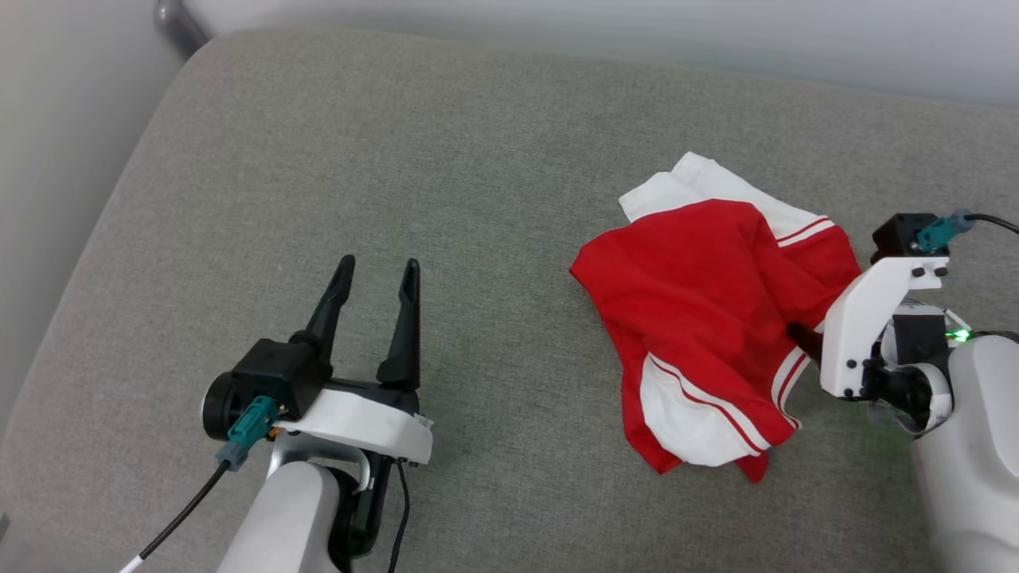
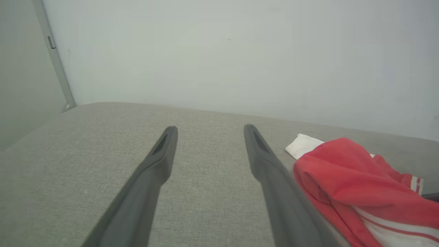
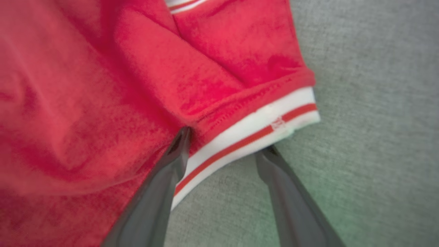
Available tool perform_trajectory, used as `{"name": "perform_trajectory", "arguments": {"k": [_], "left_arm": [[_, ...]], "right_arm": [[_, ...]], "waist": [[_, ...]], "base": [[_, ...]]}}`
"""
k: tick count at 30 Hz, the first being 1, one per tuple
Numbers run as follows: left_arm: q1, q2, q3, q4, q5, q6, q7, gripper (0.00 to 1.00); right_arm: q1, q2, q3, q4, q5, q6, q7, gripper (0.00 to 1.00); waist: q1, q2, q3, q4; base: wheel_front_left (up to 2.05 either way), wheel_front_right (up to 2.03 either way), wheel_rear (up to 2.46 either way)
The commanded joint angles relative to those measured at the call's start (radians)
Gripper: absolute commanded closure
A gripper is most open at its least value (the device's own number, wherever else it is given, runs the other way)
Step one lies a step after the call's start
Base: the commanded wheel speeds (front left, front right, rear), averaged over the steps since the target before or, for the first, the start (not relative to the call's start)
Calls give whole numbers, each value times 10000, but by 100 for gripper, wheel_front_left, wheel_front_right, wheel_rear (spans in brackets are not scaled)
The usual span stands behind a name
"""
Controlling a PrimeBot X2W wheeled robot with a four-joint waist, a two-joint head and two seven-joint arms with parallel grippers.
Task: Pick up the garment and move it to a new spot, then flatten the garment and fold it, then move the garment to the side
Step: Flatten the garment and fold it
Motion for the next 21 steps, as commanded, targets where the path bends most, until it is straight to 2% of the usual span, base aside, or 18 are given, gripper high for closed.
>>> {"name": "perform_trajectory", "arguments": {"k": [1,6,11,16,21], "left_arm": [[83,-21,93,42,110,-23,-43,0],[373,24,311,186,292,-98,-38,0],[714,157,520,234,376,-71,-39,0],[1187,258,633,215,425,73,-39,0],[1649,401,681,135,358,187,101,0]], "right_arm": [[434,304,316,477,141,5,88,100],[-162,-162,852,-384,174,-1,-735,100],[407,-496,1225,-1572,96,1,-1113,100],[2395,-809,700,-3528,15,-1,-955,100],[5270,-94,-238,-5123,-246,1,-544,100]], "waist": [[-1,0,-114,-144],[-1,0,-632,-627],[-1,0,-1135,-1152],[-1,0,-1660,-1770],[-1,0,-2065,-2160]], "base": [[0,0,0],[0,0,0],[0,0,0],[0,0,0],[0,0,0]]}}
